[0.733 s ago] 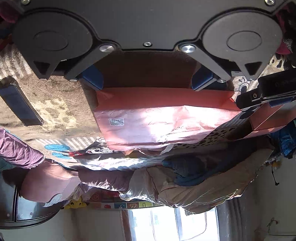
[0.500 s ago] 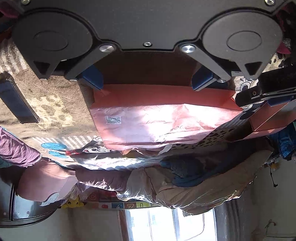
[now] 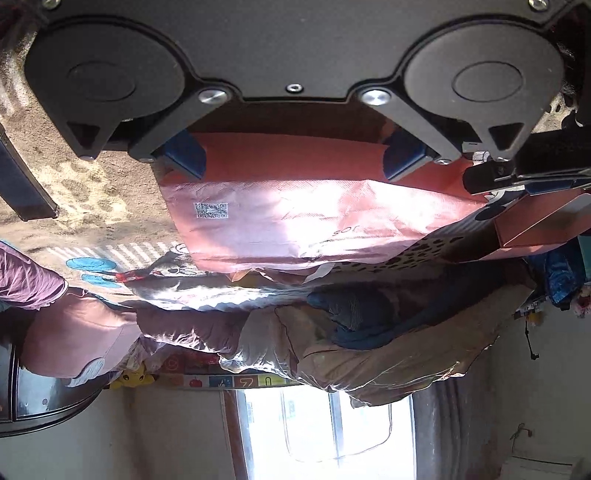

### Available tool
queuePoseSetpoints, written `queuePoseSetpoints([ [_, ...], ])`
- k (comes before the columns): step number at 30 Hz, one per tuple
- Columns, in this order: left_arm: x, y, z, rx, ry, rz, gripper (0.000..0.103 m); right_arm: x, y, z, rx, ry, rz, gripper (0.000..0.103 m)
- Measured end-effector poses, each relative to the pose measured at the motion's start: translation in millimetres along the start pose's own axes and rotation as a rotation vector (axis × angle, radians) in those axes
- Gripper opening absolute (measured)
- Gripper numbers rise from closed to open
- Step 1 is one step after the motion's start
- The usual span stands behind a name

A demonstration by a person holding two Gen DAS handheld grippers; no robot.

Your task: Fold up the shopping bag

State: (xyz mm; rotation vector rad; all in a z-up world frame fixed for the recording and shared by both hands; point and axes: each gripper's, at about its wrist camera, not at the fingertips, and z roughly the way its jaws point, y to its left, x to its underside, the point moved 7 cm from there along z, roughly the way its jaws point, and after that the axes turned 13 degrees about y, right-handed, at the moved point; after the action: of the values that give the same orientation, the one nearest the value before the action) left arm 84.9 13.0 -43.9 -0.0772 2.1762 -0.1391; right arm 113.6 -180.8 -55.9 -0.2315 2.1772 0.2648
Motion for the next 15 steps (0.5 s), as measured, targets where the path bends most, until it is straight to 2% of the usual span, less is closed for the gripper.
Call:
queuePoseSetpoints([
  [7,4,3,5,0.02,0.032,0.003,0.102,2,-4,-4,-0.019,-0.031,-0.003,0.103],
  [15,0,0,-4,-0.001,-0.013,0.01,0.102,4,-3,-12,0.02,-0.02,-0.066,0.103],
])
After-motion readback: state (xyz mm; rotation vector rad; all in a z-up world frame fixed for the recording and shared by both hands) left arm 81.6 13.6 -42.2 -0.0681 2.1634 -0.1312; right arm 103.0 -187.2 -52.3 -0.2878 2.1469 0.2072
